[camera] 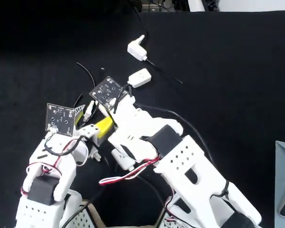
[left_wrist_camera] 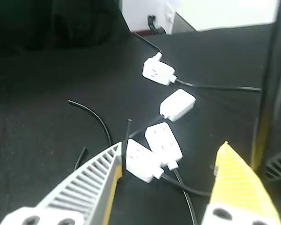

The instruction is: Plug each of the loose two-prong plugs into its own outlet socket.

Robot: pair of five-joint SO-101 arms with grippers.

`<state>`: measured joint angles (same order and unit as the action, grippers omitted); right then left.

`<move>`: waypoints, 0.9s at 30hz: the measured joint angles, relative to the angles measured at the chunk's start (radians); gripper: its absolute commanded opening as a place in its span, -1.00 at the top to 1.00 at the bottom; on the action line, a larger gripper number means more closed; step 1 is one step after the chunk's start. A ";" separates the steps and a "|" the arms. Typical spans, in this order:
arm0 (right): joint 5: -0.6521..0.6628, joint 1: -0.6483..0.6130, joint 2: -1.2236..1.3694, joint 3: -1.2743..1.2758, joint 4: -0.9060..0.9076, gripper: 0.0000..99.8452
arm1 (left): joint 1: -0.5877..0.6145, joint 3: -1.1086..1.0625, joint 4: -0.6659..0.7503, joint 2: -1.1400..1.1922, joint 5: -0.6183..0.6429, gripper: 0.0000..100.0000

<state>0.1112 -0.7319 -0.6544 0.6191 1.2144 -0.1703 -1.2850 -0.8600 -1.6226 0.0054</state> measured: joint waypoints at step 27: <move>0.000 0.448 0.000 0.184 -0.160 0.98 | 0.221 0.227 -0.175 0.488 -0.140 0.31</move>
<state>0.1112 -0.2839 -0.6544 0.8032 1.0549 0.0506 -1.0579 -1.0349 -1.1347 -0.1343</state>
